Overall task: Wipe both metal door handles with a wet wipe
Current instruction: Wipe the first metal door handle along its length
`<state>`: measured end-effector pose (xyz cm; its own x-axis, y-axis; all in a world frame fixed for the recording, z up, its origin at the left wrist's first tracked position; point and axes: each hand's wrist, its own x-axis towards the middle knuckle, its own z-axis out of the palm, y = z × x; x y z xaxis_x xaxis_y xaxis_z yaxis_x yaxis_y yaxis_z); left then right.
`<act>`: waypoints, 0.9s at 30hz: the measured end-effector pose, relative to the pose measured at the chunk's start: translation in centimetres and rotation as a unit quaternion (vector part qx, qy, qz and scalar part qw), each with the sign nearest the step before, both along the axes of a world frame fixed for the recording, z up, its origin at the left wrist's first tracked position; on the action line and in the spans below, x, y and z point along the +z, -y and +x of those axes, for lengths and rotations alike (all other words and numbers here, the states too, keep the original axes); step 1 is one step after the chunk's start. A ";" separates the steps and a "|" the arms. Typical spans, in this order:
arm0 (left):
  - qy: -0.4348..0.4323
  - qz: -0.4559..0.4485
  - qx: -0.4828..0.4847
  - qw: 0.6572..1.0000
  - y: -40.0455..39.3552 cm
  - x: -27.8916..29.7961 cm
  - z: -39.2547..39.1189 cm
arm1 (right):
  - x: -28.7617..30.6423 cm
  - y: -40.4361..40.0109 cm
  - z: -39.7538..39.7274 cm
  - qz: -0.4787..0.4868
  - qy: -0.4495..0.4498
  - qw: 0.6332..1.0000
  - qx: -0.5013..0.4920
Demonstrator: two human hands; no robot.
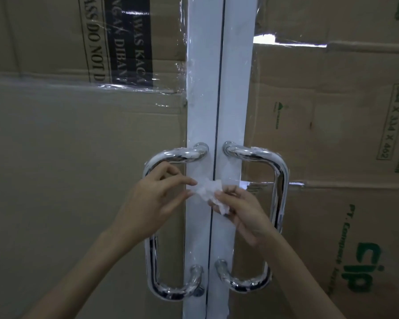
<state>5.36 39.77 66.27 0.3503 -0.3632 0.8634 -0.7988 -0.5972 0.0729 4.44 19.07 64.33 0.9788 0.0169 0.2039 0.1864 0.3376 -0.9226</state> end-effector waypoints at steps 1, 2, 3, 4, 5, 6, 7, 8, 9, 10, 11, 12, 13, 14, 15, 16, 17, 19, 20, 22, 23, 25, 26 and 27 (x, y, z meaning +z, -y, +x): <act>0.024 -0.002 -0.003 1.000 -0.3 0.5 0.1 | 0.6 0.2 0.4 -0.017 0.033 0.998 -0.042; 0.040 -0.013 -0.008 0.999 -0.5 1.2 0.4 | 1.3 0.4 0.8 -0.042 0.071 0.993 -0.082; 0.044 -0.030 -0.011 0.999 -0.7 2.0 0.8 | 2.1 0.3 1.2 -0.073 0.111 0.983 -0.123; 0.030 -0.053 -0.014 0.998 -0.9 2.9 1.4 | 3.0 0.2 1.6 -0.100 0.150 0.971 -0.158; -0.004 -0.077 -0.020 0.997 -1.2 3.9 2.0 | 4.0 -0.1 2.0 -0.117 0.185 0.957 -0.190; -0.053 -0.096 -0.033 0.993 -1.4 4.9 2.7 | 5.0 -0.6 2.5 -0.127 0.216 0.943 -0.221; -0.108 -0.108 -0.053 0.987 -1.6 5.6 3.5 | 5.8 -1.0 3.0 -0.139 0.242 0.927 -0.249; -0.154 -0.117 -0.076 0.978 -1.7 6.2 4.2 | 6.4 -1.5 3.6 -0.155 0.262 0.913 -0.271; -0.190 -0.123 -0.097 0.969 -1.7 6.6 4.8 | 6.7 -2.1 4.2 -0.178 0.274 0.903 -0.278; -0.216 -0.129 -0.117 0.961 -1.7 6.8 5.4 | 6.8 -2.6 4.8 -0.204 0.281 0.899 -0.268; -0.236 -0.135 -0.136 0.953 -1.7 7.0 5.9 | 6.5 -3.0 5.4 -0.228 0.281 0.898 -0.249; -0.254 -0.141 -0.154 0.945 -1.6 7.1 6.3 | 6.1 -3.4 5.9 -0.241 0.276 0.903 -0.226; -0.267 -0.145 -0.168 0.938 -1.5 7.2 6.6 | 5.7 -3.6 6.3 -0.236 0.272 0.909 -0.208; -0.279 -0.148 -0.176 0.932 -1.4 7.3 7.0 | 5.3 -3.6 6.6 -0.222 0.272 0.915 -0.199; -0.288 -0.151 -0.181 0.928 -1.4 7.4 7.2 | 4.9 -3.5 6.7 -0.208 0.273 0.919 -0.195; -0.296 -0.152 -0.184 0.925 -1.4 7.5 7.5 | 4.7 -3.5 6.7 -0.200 0.274 0.921 -0.191; -0.306 -0.148 -0.185 0.922 -1.4 7.5 7.8 | 4.4 -3.6 6.6 -0.199 0.274 0.921 -0.190; -0.325 -0.134 -0.190 0.917 -1.2 7.4 8.2 | 3.4 -4.1 6.1 -0.208 0.277 0.916 -0.200; -0.332 -0.132 -0.194 0.913 -1.0 7.3 8.3 | 2.8 -4.5 5.7 -0.210 0.282 0.912 -0.211; -0.343 -0.138 -0.199 0.908 -0.6 7.1 8.4 | 1.5 -5.1 5.1 -0.221 0.305 0.898 -0.228; -0.347 -0.141 -0.198 0.906 -0.4 7.1 8.4 | 1.3 -5.2 4.8 -0.237 0.321 0.886 -0.235; -0.357 -0.146 -0.190 0.903 0.1 7.1 8.3 | 1.7 -5.2 5.1 -0.277 0.330 0.871 -0.237; -0.361 -0.149 -0.184 0.902 0.2 7.2 8.2 | 2.2 -5.1 5.5 -0.291 0.322 0.870 -0.235; -0.361 -0.151 -0.174 0.904 0.4 7.3 8.2 | 2.9 -5.0 5.9 -0.296 0.309 0.874 -0.230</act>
